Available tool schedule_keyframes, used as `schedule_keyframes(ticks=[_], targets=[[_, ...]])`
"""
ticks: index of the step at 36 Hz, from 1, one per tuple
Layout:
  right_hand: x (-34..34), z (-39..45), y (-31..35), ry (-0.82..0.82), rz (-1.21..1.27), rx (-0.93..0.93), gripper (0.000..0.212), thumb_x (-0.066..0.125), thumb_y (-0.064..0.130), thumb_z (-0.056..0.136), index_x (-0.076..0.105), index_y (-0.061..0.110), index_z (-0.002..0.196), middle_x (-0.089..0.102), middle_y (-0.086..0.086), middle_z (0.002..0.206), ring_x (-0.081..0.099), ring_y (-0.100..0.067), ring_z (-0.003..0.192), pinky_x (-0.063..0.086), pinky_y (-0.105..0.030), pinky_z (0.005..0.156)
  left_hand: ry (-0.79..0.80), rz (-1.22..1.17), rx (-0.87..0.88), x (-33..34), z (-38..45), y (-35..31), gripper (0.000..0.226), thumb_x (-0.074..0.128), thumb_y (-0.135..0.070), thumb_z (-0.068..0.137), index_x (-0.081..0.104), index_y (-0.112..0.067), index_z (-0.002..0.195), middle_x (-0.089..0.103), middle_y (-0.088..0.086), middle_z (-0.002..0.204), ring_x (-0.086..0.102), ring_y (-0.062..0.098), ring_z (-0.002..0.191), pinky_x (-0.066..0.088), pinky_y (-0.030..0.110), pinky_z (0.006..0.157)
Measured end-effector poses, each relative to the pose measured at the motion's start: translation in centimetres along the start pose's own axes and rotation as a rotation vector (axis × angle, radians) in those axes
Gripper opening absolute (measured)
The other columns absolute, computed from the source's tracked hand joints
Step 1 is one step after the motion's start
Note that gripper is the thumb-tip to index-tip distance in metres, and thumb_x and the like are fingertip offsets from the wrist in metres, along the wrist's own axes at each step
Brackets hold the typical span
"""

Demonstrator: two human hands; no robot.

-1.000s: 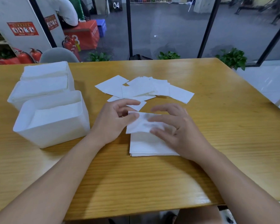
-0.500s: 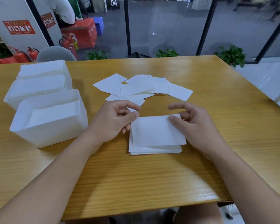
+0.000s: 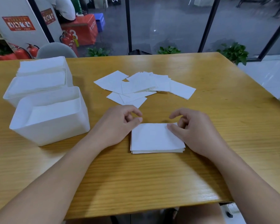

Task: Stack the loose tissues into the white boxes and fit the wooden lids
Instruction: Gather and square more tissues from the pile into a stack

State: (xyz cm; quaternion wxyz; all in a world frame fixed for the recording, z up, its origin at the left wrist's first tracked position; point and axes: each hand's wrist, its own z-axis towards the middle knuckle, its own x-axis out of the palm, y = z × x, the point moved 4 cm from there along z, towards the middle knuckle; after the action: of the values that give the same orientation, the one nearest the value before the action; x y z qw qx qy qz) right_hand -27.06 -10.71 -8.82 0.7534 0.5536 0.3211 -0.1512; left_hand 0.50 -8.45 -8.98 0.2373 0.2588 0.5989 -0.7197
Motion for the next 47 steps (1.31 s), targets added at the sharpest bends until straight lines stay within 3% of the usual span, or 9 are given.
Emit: schedule_keyframes(ticks=[7,11,17,21,25,28,36,42,47], targets=[[0.4,0.0,0.0,-0.044,-0.175,-0.025,0.013,0.078,0.041,0.095,0.070,0.036,0.087,0.060,0.010,0.067,0.056,-0.010,0.061,0.046,-0.035,0.056,0.005,0.032,0.070,-0.2,-0.1,-0.7,0.020,0.074,-0.066,0.094,0.077,-0.051,0.107,0.070,-0.019,0.107,0.067,0.008,0.094,0.051,0.024,0.077],[1.1,0.3,0.4,-0.068,-0.221,-0.041,0.017,0.076,0.039,0.096,0.066,0.035,0.083,0.058,0.009,0.066,0.056,-0.012,0.064,0.042,-0.034,0.054,0.113,0.074,0.107,0.7,-0.3,-0.8,0.019,0.079,-0.055,0.095,0.077,-0.047,0.112,0.066,-0.021,0.112,0.063,0.005,0.110,0.047,0.022,0.083],[1.4,2.5,1.2,-0.076,-0.277,-0.070,0.018,0.077,0.045,0.093,0.068,0.035,0.081,0.060,0.010,0.069,0.058,-0.008,0.068,0.047,-0.036,0.056,0.070,0.063,0.090,0.4,0.1,-0.4,0.013,0.081,-0.042,0.098,0.078,-0.044,0.110,0.067,-0.023,0.107,0.061,0.003,0.110,0.045,0.015,0.084],[1.7,5.4,1.7,-0.057,-0.272,-0.146,0.010,0.075,0.043,0.098,0.076,0.035,0.102,0.062,0.015,0.101,0.058,-0.004,0.081,0.049,-0.032,0.071,0.062,0.069,0.087,0.3,0.3,0.0,0.013,0.079,-0.044,0.099,0.078,-0.043,0.111,0.067,-0.022,0.106,0.063,0.003,0.107,0.045,0.012,0.082],[2.9,8.4,2.0,0.094,-0.355,-0.214,0.032,0.064,0.028,0.108,0.070,0.029,0.140,0.056,0.015,0.153,0.050,-0.014,0.131,0.045,-0.034,0.103,0.060,0.071,0.092,0.2,0.3,0.2,0.010,0.077,-0.047,0.100,0.077,-0.046,0.110,0.068,-0.023,0.106,0.065,0.003,0.104,0.046,0.012,0.081],[3.9,9.9,2.2,0.193,-0.455,-0.242,0.036,0.055,0.025,0.113,0.065,0.029,0.147,0.043,0.016,0.169,0.041,-0.022,0.139,0.037,-0.043,0.116,0.045,0.054,0.088,0.0,0.4,0.5,0.009,0.075,-0.050,0.101,0.078,-0.048,0.109,0.069,-0.024,0.106,0.065,0.002,0.103,0.043,0.010,0.080],[4.3,10.4,1.9,0.204,-0.554,-0.249,0.043,0.047,0.031,0.115,0.055,0.026,0.157,0.044,0.014,0.167,0.040,-0.024,0.133,0.030,-0.042,0.114,-0.048,0.051,0.060,-0.6,1.0,1.2,0.009,0.076,-0.042,0.101,0.080,-0.043,0.109,0.070,-0.029,0.106,0.065,-0.001,0.105,0.043,0.006,0.081],[2.9,8.7,1.8,0.227,-0.536,-0.310,0.035,0.055,0.030,0.112,0.068,0.026,0.144,0.055,0.015,0.152,0.039,-0.016,0.135,0.021,-0.035,0.119,-0.122,0.035,0.039,-1.1,1.0,1.2,0.011,0.078,-0.037,0.101,0.080,-0.041,0.111,0.070,-0.023,0.101,0.065,0.002,0.101,0.043,0.008,0.080],[1.5,7.7,1.5,0.154,-0.432,-0.352,0.016,0.075,0.025,0.102,0.081,0.026,0.116,0.074,0.016,0.126,0.056,-0.015,0.119,0.032,-0.036,0.112,-0.162,0.093,0.034,-1.3,1.2,1.4,0.015,0.077,-0.033,0.102,0.079,-0.040,0.115,0.066,-0.022,0.104,0.060,0.003,0.105,0.041,0.010,0.079]])
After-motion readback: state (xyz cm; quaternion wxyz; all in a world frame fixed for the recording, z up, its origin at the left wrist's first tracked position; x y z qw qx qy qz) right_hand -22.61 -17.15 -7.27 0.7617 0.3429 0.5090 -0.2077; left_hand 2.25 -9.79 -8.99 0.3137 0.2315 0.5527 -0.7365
